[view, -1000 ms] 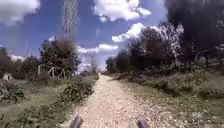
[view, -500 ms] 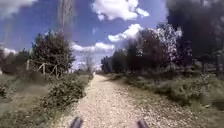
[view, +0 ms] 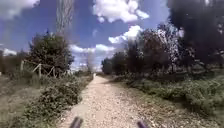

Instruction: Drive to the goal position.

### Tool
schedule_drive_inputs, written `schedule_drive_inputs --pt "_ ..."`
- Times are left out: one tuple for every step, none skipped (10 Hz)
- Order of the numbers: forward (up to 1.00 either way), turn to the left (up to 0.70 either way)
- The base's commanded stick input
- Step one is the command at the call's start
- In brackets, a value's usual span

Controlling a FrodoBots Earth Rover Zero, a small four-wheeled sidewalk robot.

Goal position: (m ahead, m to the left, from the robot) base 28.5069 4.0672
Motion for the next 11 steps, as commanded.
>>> schedule_drive_inputs --pt "0.85 0.0" --pt "0.85 0.0" --pt "0.85 0.07" --pt "0.85 0.24" --pt "0.85 0.27" --pt "0.85 0.13" --pt "0.85 0.06" --pt "0.85 0.23" --pt "0.85 0.03" --pt "0.85 0.0" --pt "0.85 0.03"
